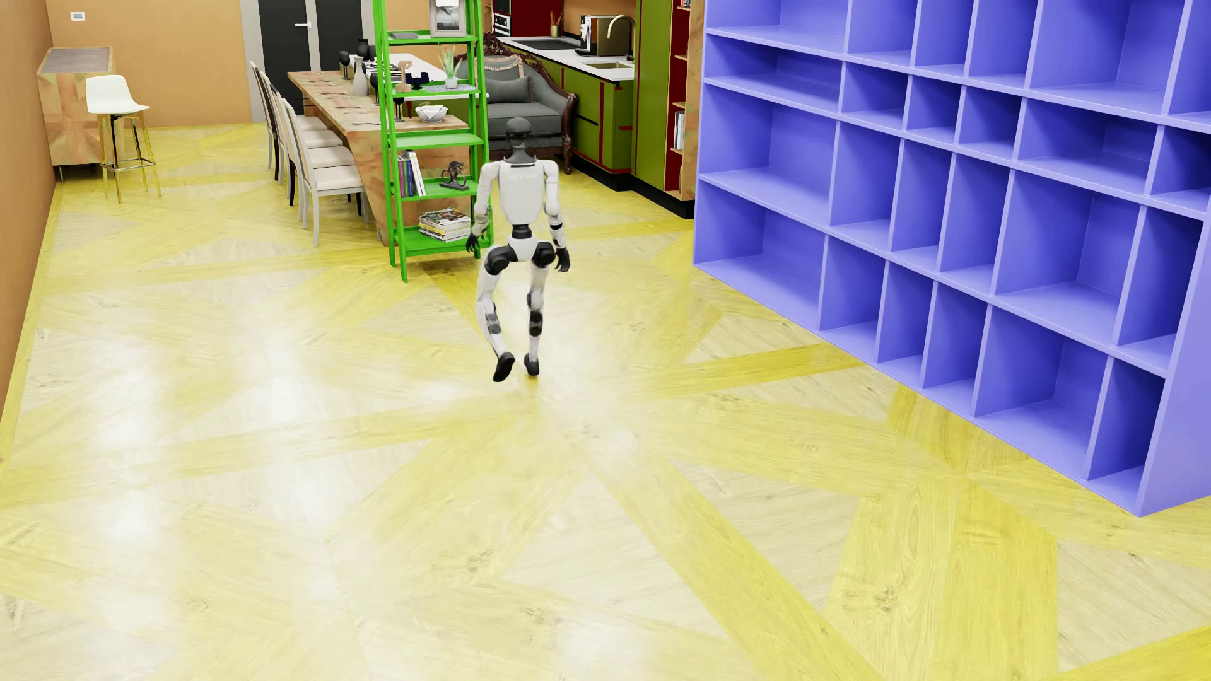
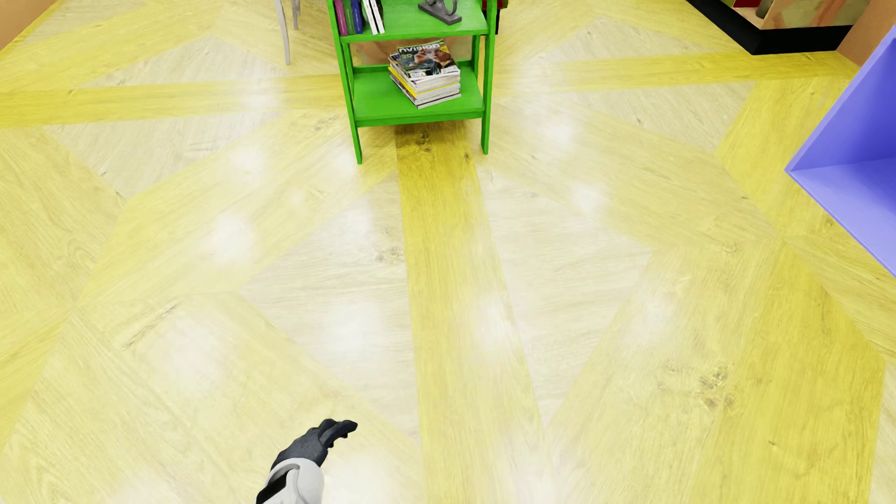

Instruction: Go to the dark green shelves

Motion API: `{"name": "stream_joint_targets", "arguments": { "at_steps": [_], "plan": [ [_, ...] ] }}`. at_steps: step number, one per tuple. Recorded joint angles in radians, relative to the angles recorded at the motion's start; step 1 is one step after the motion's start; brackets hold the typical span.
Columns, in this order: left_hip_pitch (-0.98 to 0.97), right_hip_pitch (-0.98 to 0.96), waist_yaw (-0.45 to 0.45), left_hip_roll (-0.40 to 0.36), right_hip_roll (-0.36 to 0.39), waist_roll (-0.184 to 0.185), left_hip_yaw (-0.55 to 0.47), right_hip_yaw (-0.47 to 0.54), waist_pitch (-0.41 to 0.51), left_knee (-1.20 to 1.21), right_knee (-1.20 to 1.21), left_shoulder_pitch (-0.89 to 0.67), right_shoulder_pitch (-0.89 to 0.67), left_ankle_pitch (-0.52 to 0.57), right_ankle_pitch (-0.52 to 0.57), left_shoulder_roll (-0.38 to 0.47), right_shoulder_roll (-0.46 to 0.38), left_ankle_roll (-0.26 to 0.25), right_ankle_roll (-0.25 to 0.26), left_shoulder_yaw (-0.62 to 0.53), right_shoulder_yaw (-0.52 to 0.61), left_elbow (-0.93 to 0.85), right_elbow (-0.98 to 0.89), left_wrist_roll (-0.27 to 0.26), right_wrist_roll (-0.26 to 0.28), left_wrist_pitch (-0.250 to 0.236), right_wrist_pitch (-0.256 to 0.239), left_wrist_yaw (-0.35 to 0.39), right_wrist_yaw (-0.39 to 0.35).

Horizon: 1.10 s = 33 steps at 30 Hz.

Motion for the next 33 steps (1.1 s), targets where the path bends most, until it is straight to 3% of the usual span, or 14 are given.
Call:
{"name": "stream_joint_targets", "arguments": {
  "at_steps": [2, 5, 6, 8, 10, 11, 12, 14, 17, 21, 23, 25, 28, 33],
  "plan": [
    [-0.189, 0.144, 0.045, -0.012, 0.041, 0.001, 0.067, 0.044, -0.008, -0.178, -0.04, 0.11, -0.055, -0.083, -0.078, 0.024, -0.022, 0.025, 0.015, -0.065, 0.037, 0.193, -0.037, 0.051, -0.005, 0.066, -0.048, -0.129, -0.026],
    [-0.294, 0.321, 0.086, -0.038, 0.066, -0.004, 0.127, 0.066, -0.028, -0.828, 0.025, 0.376, -0.115, -0.05, -0.244, 0.085, -0.077, -0.054, 0.004, -0.023, 0.163, 0.231, -0.147, 0.067, 0.007, 0.014, -0.187, -0.333, -0.017],
    [-0.286, 0.378, 0.093, -0.039, 0.065, -0.002, 0.13, 0.072, -0.035, -1.029, 0.071, 0.486, -0.117, -0.012, -0.285, 0.076, -0.1, -0.121, 0.008, 0.076, 0.204, 0.195, -0.2, 0.03, 0.031, 0.0, -0.235, -0.321, -0.023],
    [-0.319, 0.391, 0.105, -0.012, 0.009, 0.001, 0.178, 0.096, -0.035, -0.943, 0.353, 0.639, -0.105, 0.227, -0.173, 0.0, -0.144, 0.014, 0.068, 0.244, 0.223, 0.147, -0.302, -0.02, 0.11, -0.005, -0.274, -0.208, -0.037],
    [-0.368, 0.257, 0.119, -0.002, -0.04, -0.02, 0.164, 0.155, -0.01, -0.635, 0.728, 0.584, -0.087, 0.103, 0.169, -0.048, -0.087, 0.082, 0.309, 0.284, 0.114, 0.203, -0.331, 0.01, 0.185, 0.044, -0.207, -0.125, -0.16],
    [-0.356, 0.184, 0.124, -0.007, -0.083, -0.03, 0.154, 0.137, 0.001, -0.583, 0.84, 0.496, -0.089, 0.044, 0.199, -0.048, -0.036, 0.068, 0.332, 0.274, 0.056, 0.235, -0.298, 0.055, 0.199, 0.071, -0.154, -0.136, -0.269],
    [-0.322, 0.115, 0.122, -0.028, -0.138, -0.038, 0.138, 0.103, 0.007, -0.602, 0.887, 0.396, -0.102, 0.018, 0.145, -0.046, -0.009, 0.051, 0.305, 0.256, 0.034, 0.233, -0.242, 0.109, 0.194, 0.076, -0.109, -0.151, -0.339],
    [-0.234, 0.001, 0.106, -0.09, -0.24, -0.052, 0.092, 0.02, 0.01, -0.719, 0.807, 0.231, -0.123, 0.017, 0.049, -0.067, -0.04, 0.018, 0.211, 0.232, 0.074, 0.112, -0.122, 0.159, 0.134, -0.001, -0.095, -0.072, -0.276],
    [-0.134, -0.044, 0.079, -0.148, -0.275, -0.064, 0.013, -0.017, 0.0, -0.865, 0.313, 0.081, -0.106, 0.015, 0.022, -0.096, -0.102, -0.028, 0.246, 0.19, 0.091, -0.118, -0.07, 0.066, 0.08, -0.223, -0.101, 0.025, -0.145],
    [-0.117, 0.094, 0.052, -0.181, -0.262, -0.077, -0.098, -0.149, -0.014, -0.892, 0.0, -0.034, -0.121, 0.004, 0.004, -0.097, -0.074, -0.079, 0.139, 0.139, 0.016, -0.384, -0.036, 0.043, 0.103, -0.317, 0.005, 0.022, -0.12],
    [-0.105, 0.148, 0.05, -0.166, -0.227, -0.068, -0.119, -0.193, -0.014, -0.913, -0.091, -0.018, -0.156, 0.015, 0.032, -0.112, -0.062, -0.105, 0.12, 0.166, 0.049, -0.398, 0.026, 0.018, 0.067, -0.296, 0.046, 0.045, -0.103],
    [-0.084, 0.194, 0.058, -0.148, -0.198, -0.054, -0.128, -0.217, -0.017, -0.936, -0.174, -0.002, -0.181, -0.011, 0.051, -0.104, -0.079, -0.173, 0.123, 0.159, 0.131, -0.313, 0.057, 0.072, 0.005, -0.229, 0.024, 0.029, -0.037],
    [-0.046, 0.244, 0.065, -0.093, -0.155, -0.03, -0.087, -0.196, -0.023, -0.831, -0.264, 0.035, -0.222, -0.12, 0.068, -0.071, -0.098, -0.111, 0.125, 0.103, 0.185, -0.067, 0.044, 0.187, -0.019, -0.092, -0.021, -0.109, -0.008],
    [0.148, 0.268, 0.059, -0.017, -0.092, 0.016, 0.087, -0.059, -0.055, -1.013, -0.358, 0.191, -0.27, -0.161, 0.102, -0.097, -0.054, -0.127, 0.127, 0.085, 0.088, 0.323, -0.035, 0.054, 0.084, 0.029, -0.069, -0.195, -0.124]
  ]
}}
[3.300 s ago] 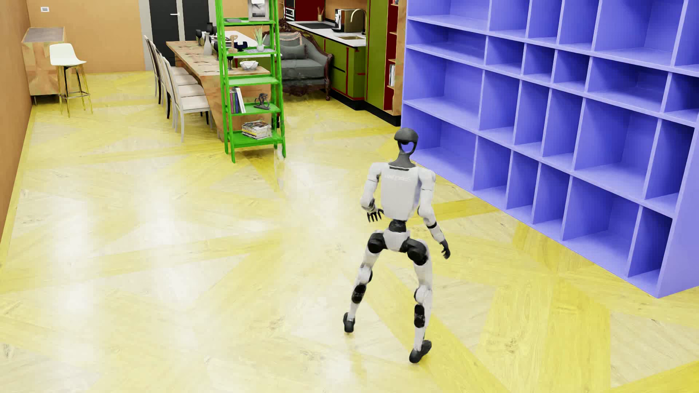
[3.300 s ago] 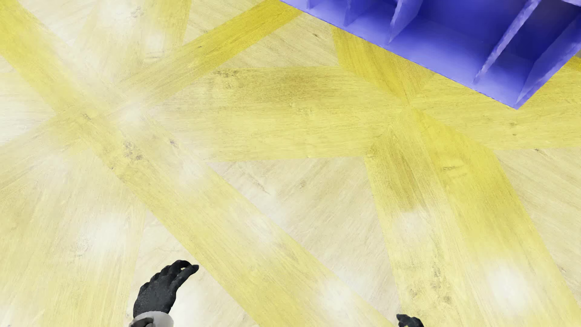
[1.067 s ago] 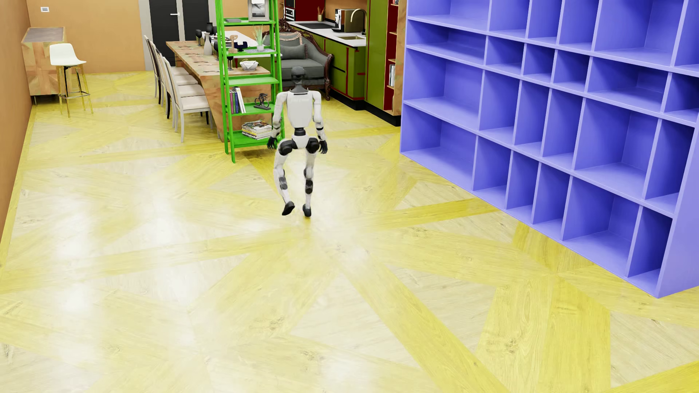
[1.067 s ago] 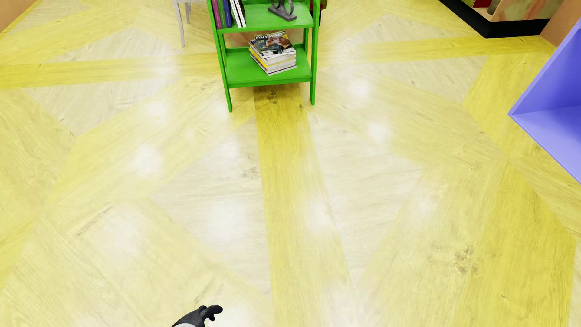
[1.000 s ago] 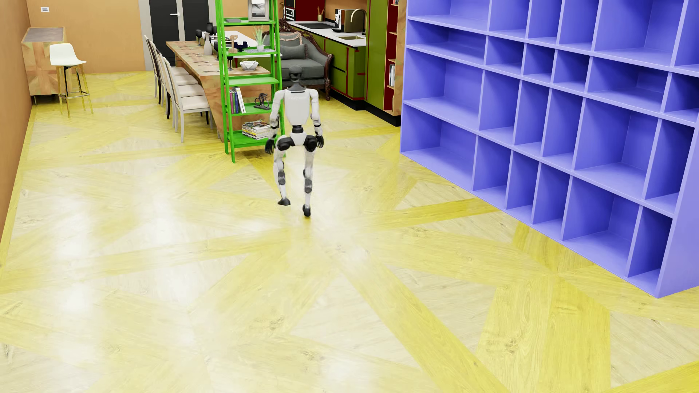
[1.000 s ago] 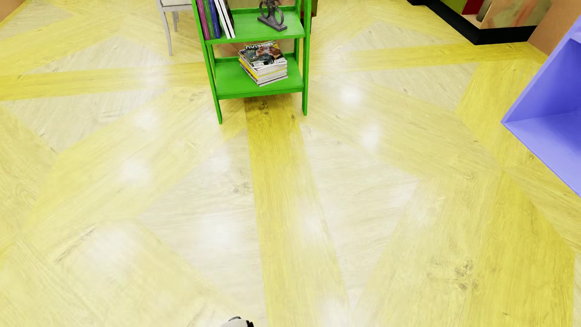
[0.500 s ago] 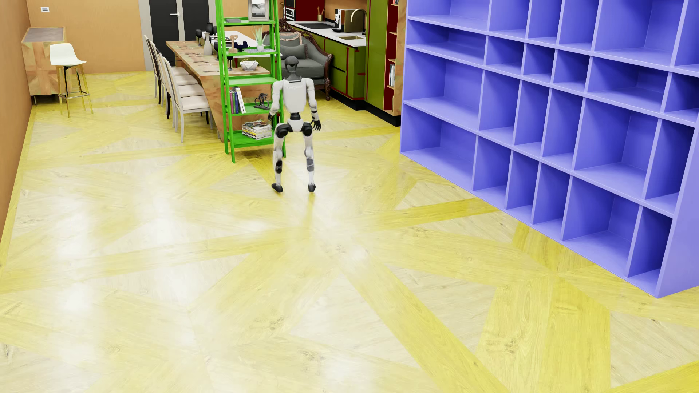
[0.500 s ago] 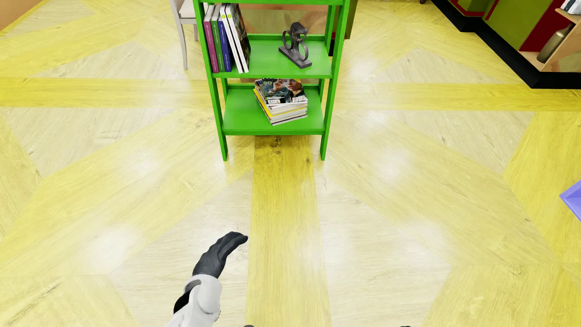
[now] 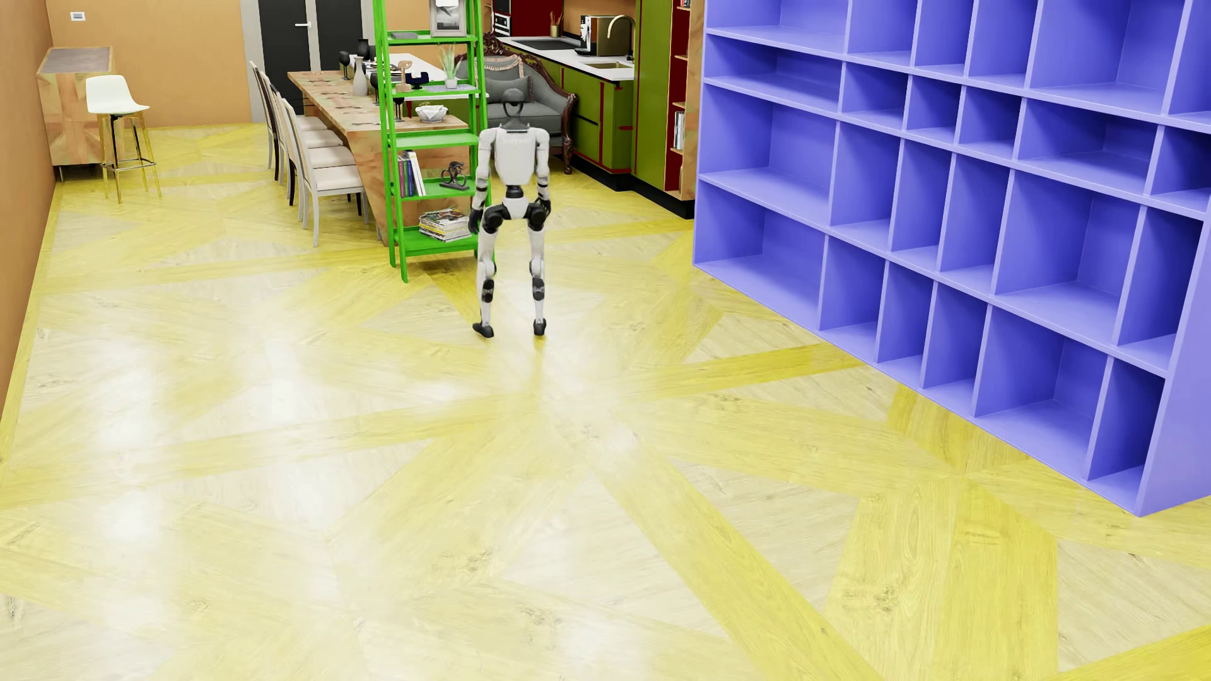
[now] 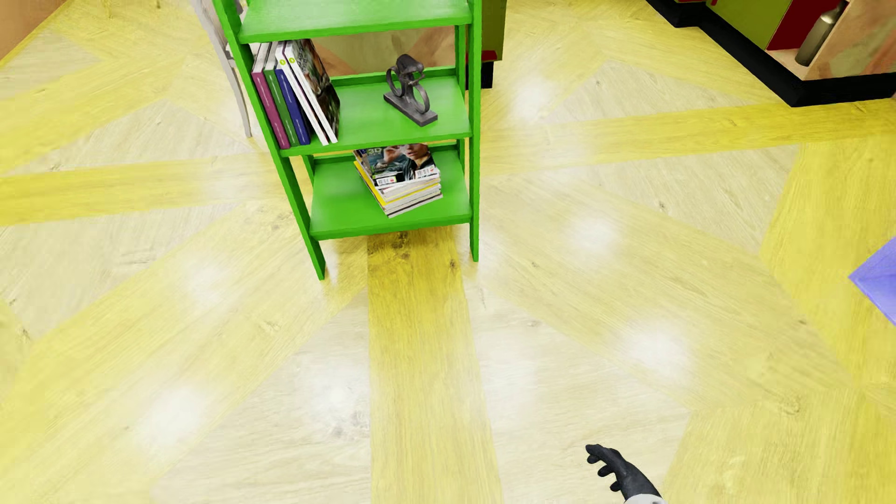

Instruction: Go to the dark green shelves

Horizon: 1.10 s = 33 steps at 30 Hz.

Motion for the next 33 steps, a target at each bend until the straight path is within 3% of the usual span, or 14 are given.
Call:
{"name": "stream_joint_targets", "arguments": {
  "at_steps": [3, 5, 8, 10, 12, 16, 19, 22, 27, 31, 33],
  "plan": [
    [0.054, -0.019, 0.001, 0.001, 0.0, 0.012, 0.068, 0.056, -0.009, -0.066, 0.022, 0.074, 0.035, 0.005, -0.009, -0.001, 0.02, 0.007, 0.006, -0.074, -0.05, 0.081, -0.015, -0.011, 0.047, -0.007, -0.009, -0.09, -0.047],
    [0.055, -0.018, 0.007, -0.001, -0.006, 0.013, 0.078, 0.063, -0.009, -0.049, 0.03, 0.085, 0.074, -0.008, -0.014, 0.006, 0.025, 0.012, 0.011, -0.059, -0.068, 0.063, 0.007, -0.038, 0.045, -0.012, 0.01, -0.091, -0.035],
    [0.058, -0.004, 0.016, -0.013, -0.019, 0.008, 0.07, 0.048, -0.01, -0.043, 0.032, 0.046, 0.117, -0.019, -0.022, 0.017, 0.024, 0.019, 0.019, -0.026, -0.091, -0.001, 0.106, -0.046, 0.004, -0.019, 0.1, 0.028, 0.014],
    [0.059, 0.001, 0.019, -0.024, -0.031, 0.002, 0.056, 0.033, -0.01, -0.044, 0.042, -0.007, 0.141, -0.024, -0.031, 0.028, 0.015, 0.021, 0.023, -0.016, -0.085, -0.053, 0.17, -0.042, -0.044, -0.05, 0.155, 0.093, 0.072],
    [0.052, 0.003, 0.019, -0.036, -0.043, -0.005, 0.039, 0.017, -0.01, -0.042, 0.049, -0.063, 0.161, -0.027, -0.039, 0.027, 0.015, 0.023, 0.027, 0.0, -0.083, -0.109, 0.191, -0.052, -0.08, -0.082, 0.17, 0.137, 0.113],
    [0.04, 0.007, 0.008, -0.05, -0.057, -0.018, 0.023, -0.002, -0.011, -0.036, 0.039, -0.128, 0.191, -0.035, -0.039, 0.029, 0.038, 0.027, 0.034, 0.002, -0.12, -0.22, 0.116, -0.047, -0.072, -0.132, 0.114, 0.185, 0.075],
    [0.042, -0.002, 0.004, -0.051, -0.059, -0.024, 0.041, 0.015, -0.01, -0.033, 0.039, -0.121, 0.174, -0.04, -0.032, 0.032, 0.037, 0.033, 0.038, -0.003, -0.104, -0.254, 0.063, -0.043, -0.069, -0.146, 0.067, 0.173, 0.033],
    [0.043, -0.016, 0.004, -0.043, -0.055, -0.029, 0.072, 0.046, -0.006, -0.019, 0.046, -0.097, 0.145, -0.048, -0.026, 0.03, 0.021, 0.038, 0.042, -0.016, -0.057, -0.208, 0.011, -0.048, -0.061, -0.131, 0.029, 0.156, 0.049],
    [0.055, -0.023, 0.006, -0.034, -0.047, -0.037, 0.117, 0.089, -0.003, -0.017, 0.037, -0.051, 0.133, -0.07, -0.029, 0.026, 0.001, 0.045, 0.053, -0.052, -0.018, -0.038, -0.063, -0.077, -0.01, -0.064, -0.009, 0.124, 0.036],
    [0.026, -0.046, 0.006, -0.026, -0.046, -0.041, 0.116, 0.109, 0.003, 0.038, 0.063, -0.026, 0.15, -0.138, -0.081, 0.044, -0.004, 0.039, 0.061, -0.095, -0.029, 0.031, -0.043, -0.098, 0.001, -0.038, 0.004, 0.048, 0.023],
    [0.01, -0.102, 0.002, -0.021, -0.055, -0.045, 0.12, 0.125, 0.013, 0.085, 0.176, -0.017, 0.172, -0.186, -0.127, 0.054, -0.01, 0.027, 0.049, -0.08, -0.04, 0.03, -0.018, -0.124, -0.01, -0.026, 0.024, 0.055, 0.014]
  ]
}}
